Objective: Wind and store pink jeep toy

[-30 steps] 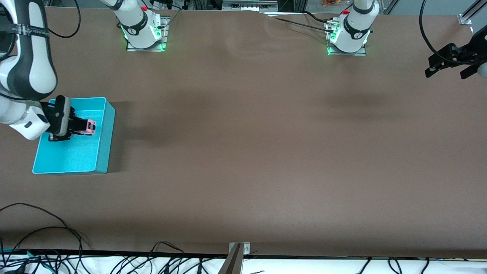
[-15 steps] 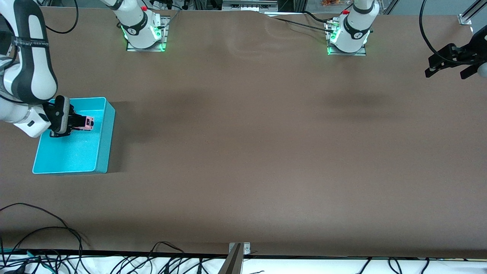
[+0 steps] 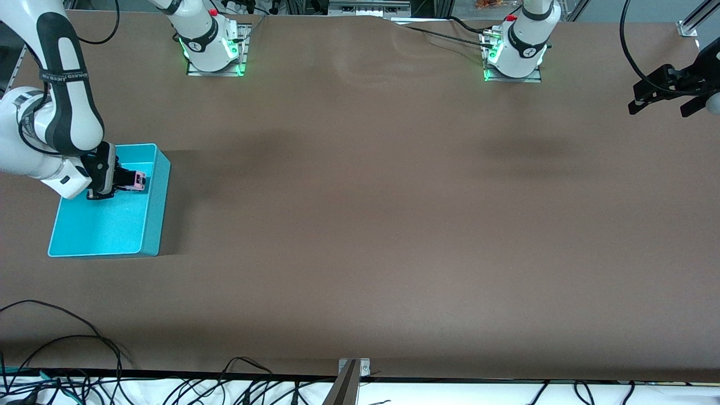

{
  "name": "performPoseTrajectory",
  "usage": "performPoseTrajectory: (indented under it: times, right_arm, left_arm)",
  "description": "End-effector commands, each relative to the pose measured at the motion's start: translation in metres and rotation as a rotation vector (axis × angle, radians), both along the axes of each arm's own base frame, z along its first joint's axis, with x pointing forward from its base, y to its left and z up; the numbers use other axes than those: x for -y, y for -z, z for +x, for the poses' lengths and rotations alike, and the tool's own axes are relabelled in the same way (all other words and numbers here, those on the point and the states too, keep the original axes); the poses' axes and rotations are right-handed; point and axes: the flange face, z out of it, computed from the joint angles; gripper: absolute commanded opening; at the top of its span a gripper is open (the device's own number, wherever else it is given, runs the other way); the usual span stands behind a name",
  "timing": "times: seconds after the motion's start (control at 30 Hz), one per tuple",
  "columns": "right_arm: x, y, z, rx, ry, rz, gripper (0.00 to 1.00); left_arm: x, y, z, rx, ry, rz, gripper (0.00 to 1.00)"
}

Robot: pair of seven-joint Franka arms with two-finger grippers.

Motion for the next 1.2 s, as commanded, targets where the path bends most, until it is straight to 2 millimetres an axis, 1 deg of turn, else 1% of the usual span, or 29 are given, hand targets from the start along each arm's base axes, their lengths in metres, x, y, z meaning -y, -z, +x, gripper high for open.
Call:
performPoseTrajectory:
  times: [0.0,0.1,0.33,0.63,0.8,0.9,1.07,1.17]
  right_arm:
    - [0.024,0.016,-0.013,0.010,0.002,0.057,0.29]
    - [0.028,0.027,-0.016,0.015,0.008,0.100,0.29]
    - [0.028,0.031,-0.015,0.018,0.005,0.096,0.29]
    - [0.027,0.049,-0.015,0.010,0.016,0.085,0.29]
    - [0.023,0.051,-0.011,0.023,0.016,0.081,0.29]
    - [0.025,0.061,-0.013,0.012,0.021,0.079,0.29]
    - [0.027,0.065,-0.014,0.023,0.038,0.084,0.30]
    - [0.024,0.065,-0.017,0.017,0.042,0.094,0.34]
  left_arm:
    - [0.001,-0.007,0.003,0.001,-0.006,-0.007,1.00]
    - [0.000,-0.007,0.003,0.002,-0.009,-0.007,1.00]
    - [0.000,-0.007,0.003,0.002,-0.009,-0.007,1.00]
    - [0.001,-0.007,0.003,0.001,-0.010,-0.008,1.00]
    - [0.001,-0.007,0.003,0.001,-0.010,-0.007,1.00]
    - [0.000,-0.007,0.003,0.001,-0.010,-0.007,1.00]
    - [0.001,-0.007,0.003,0.002,-0.007,-0.007,1.00]
    - [0.000,-0.007,0.003,0.002,-0.009,-0.007,1.00]
